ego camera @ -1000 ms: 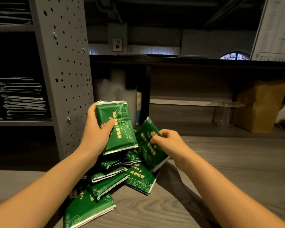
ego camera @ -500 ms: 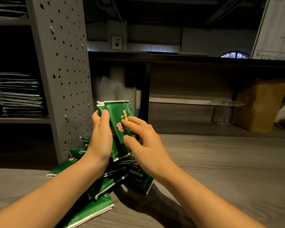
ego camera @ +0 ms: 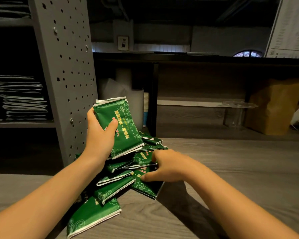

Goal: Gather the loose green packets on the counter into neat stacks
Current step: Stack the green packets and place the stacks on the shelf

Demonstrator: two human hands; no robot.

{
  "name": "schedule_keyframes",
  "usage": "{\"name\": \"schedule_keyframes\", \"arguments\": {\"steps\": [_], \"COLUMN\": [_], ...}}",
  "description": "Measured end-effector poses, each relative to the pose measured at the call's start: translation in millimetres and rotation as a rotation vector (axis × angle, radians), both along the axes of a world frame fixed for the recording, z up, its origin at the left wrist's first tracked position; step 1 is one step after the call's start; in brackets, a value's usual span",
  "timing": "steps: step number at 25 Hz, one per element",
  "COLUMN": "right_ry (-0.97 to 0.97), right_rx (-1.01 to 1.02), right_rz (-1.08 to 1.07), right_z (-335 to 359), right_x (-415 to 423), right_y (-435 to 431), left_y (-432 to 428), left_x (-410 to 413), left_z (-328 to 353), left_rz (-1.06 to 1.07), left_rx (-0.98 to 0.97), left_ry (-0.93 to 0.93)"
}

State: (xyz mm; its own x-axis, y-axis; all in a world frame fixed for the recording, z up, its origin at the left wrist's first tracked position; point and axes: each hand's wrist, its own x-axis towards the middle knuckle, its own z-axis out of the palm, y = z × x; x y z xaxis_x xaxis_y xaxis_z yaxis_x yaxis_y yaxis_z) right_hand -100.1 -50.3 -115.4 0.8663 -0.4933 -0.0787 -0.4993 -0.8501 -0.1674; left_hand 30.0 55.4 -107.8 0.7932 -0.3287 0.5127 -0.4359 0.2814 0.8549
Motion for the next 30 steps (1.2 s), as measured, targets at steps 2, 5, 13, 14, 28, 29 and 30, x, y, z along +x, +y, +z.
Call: {"name": "schedule_keyframes", "arguments": {"steps": [2,5,13,14,28,29,30], "right_ry": [-0.013,0.031,-0.023,-0.126,-0.954,-0.909,-0.878], "right_rx": [0.057,0.099,0.382,0.478,-0.031,-0.049,-0.044], "right_rz": [0.023,0.015,-0.005,0.025,0.3,0.305,0.304], "right_z": [0,9,32,34,6,3,0], "right_x": [1,-2,-38,-42,4,6,8], "right_y": [10,7,-45,-51,23,29,33], "left_y": [0,-1,0,0,-7,-7,-7], "left_x": [1,1,-1,-1,-13,-14,-14], "left_z": [0,0,0,0,-7,-7,-7], "left_rz": [-0.004,-0.012,-0.056,-0.055,-0.102,-0.138,-0.204], "left_rx": [0.0,0.003,0.01,0.018,0.024,-0.023,-0.064], "left_ry": [0.01,0.01,0.044,0.045,0.113,0.169,0.228]}}
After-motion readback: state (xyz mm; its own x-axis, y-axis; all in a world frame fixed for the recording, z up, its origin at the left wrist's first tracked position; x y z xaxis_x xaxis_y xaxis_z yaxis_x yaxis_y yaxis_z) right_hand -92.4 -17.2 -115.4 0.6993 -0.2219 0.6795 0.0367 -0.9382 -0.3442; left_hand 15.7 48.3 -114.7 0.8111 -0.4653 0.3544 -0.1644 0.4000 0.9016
